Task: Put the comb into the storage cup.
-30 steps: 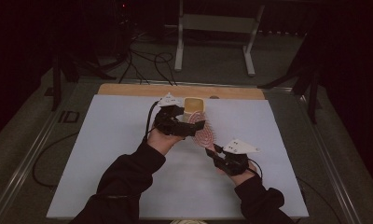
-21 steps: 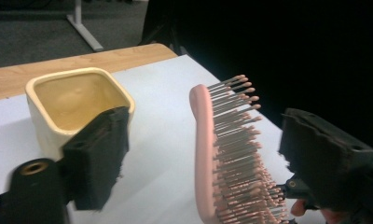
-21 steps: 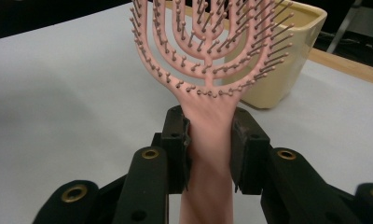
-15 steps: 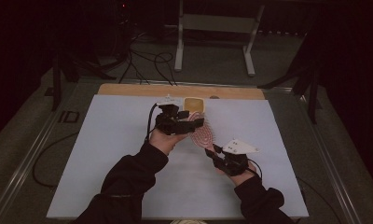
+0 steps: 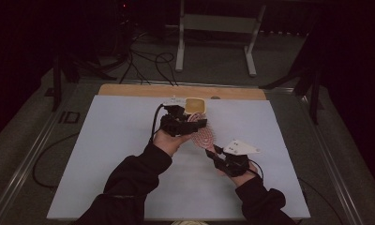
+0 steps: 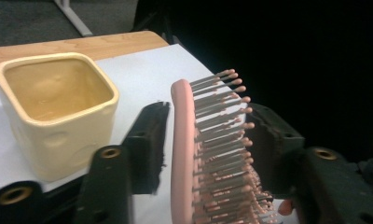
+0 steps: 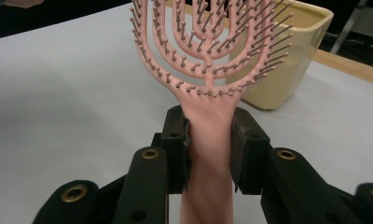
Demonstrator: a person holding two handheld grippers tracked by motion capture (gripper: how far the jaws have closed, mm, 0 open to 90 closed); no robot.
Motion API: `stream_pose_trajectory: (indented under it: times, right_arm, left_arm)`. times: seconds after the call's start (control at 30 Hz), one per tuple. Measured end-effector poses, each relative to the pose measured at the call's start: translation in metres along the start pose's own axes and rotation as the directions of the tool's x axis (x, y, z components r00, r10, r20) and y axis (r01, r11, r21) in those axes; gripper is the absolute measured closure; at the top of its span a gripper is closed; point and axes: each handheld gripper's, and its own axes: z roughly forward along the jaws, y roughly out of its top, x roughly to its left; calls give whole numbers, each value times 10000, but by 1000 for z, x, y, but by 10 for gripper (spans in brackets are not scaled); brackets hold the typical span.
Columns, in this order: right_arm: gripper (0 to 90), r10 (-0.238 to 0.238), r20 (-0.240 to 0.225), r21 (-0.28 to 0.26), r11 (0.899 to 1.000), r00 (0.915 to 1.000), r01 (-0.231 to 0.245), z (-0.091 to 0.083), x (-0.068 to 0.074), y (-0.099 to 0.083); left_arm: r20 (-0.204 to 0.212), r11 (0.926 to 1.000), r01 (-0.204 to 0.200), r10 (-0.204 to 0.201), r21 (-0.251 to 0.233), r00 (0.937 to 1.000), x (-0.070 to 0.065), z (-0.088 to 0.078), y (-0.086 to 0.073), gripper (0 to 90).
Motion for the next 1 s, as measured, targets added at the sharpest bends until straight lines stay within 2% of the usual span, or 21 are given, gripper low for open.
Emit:
stream_pose_trajectory:
  times: [0.07, 0.3, 0.6, 0.83, 1.0]
  right_arm:
    - [704, -6, -28, 6, 10000, 10000, 6, 0, 0, 0]
    - [703, -62, 57, 46, 10000, 10000, 61, 1, -1, -2]
    - [702, 23, 3, -49, 10000, 10000, -23, 0, -2, -2]
    - [701, 20, -19, -226, 9997, 10000, -20, -1, -3, -2]
    - [698, -10, -36, -319, 9995, 10000, 9, -1, -3, -2]
  left_arm:
    - [-30, 10000, 11, -11, -25, 10000, -1, 0, 0, 591]
    - [283, 9999, 119, -119, 15, 9995, -2, 0, 3, 638]
    - [352, 9998, 148, -144, -127, 9993, -7, -1, 6, 654]
    - [231, 9997, -206, 209, -142, 9995, -15, -2, 9, 658]
    - [206, 9994, -310, 313, -154, 9993, -18, -3, 11, 660]
